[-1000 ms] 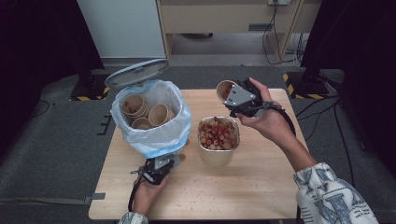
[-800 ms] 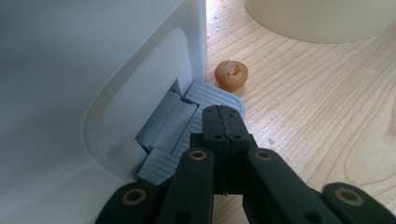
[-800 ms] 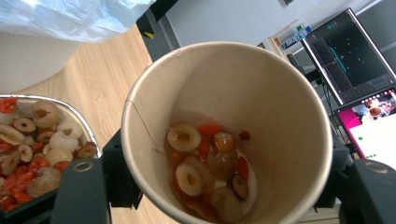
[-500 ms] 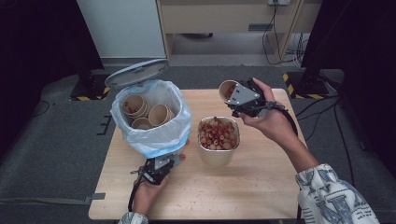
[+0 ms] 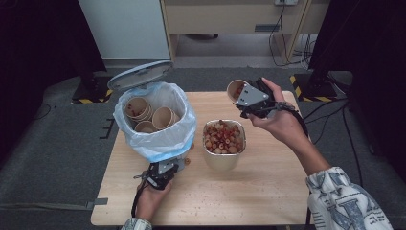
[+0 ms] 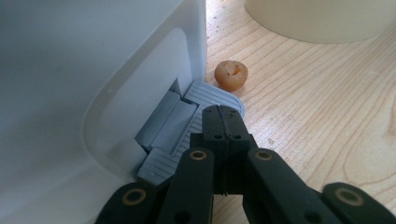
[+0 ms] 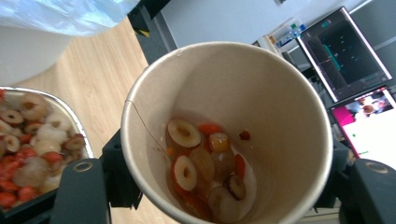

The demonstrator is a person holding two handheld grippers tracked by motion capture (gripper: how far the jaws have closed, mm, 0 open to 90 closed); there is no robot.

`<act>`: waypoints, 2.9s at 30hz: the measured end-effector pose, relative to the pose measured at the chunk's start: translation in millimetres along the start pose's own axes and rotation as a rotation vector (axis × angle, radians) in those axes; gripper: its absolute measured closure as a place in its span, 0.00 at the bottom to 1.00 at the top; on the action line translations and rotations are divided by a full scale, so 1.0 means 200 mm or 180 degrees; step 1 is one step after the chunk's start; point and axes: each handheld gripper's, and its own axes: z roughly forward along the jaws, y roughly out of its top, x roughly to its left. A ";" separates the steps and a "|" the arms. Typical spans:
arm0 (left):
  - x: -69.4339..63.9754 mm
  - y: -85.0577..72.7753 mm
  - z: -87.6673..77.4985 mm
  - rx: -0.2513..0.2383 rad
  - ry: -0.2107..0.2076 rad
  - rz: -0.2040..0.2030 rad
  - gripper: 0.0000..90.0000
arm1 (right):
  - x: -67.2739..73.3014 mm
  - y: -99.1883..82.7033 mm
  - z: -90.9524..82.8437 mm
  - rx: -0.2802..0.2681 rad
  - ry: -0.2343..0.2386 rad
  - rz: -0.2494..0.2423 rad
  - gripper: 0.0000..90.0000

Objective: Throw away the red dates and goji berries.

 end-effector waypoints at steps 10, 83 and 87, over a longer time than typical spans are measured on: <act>0.00 0.00 0.00 -0.0002 -0.0005 -0.0002 1.00 | -0.03 0.07 -0.03 0.0000 -0.0121 -0.0328 0.34; 0.00 0.00 0.00 0.0002 -0.0016 -0.0013 1.00 | 0.05 0.17 -0.09 0.0291 -0.0423 -0.1565 0.33; 0.00 0.00 0.00 0.0006 -0.0013 -0.0010 1.00 | 0.09 0.17 -0.08 0.0442 -0.0514 -0.1984 0.33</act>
